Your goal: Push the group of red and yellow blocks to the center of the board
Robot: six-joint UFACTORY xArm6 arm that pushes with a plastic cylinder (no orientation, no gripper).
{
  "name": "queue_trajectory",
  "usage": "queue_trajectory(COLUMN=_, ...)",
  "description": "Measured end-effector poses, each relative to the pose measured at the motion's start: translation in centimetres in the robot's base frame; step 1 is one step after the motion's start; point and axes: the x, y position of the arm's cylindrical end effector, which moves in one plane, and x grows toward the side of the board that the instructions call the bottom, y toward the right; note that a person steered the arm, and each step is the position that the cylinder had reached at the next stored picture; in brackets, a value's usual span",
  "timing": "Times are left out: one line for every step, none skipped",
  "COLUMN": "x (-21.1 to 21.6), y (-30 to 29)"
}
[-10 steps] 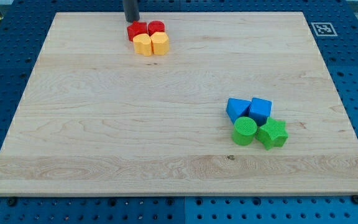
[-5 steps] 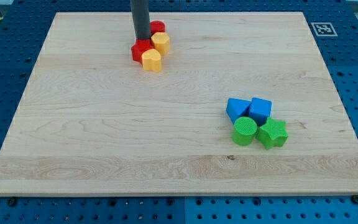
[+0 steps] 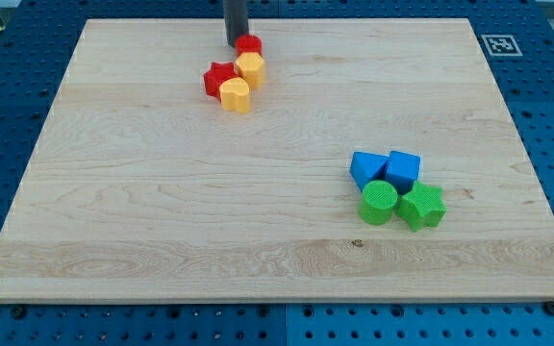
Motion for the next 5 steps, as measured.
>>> queue_trajectory(x=2.3, y=2.0)
queue_trajectory(x=3.3, y=2.5)
queue_trajectory(x=2.3, y=2.5)
queue_trajectory(x=0.9, y=4.8)
queue_trajectory(x=2.6, y=9.1)
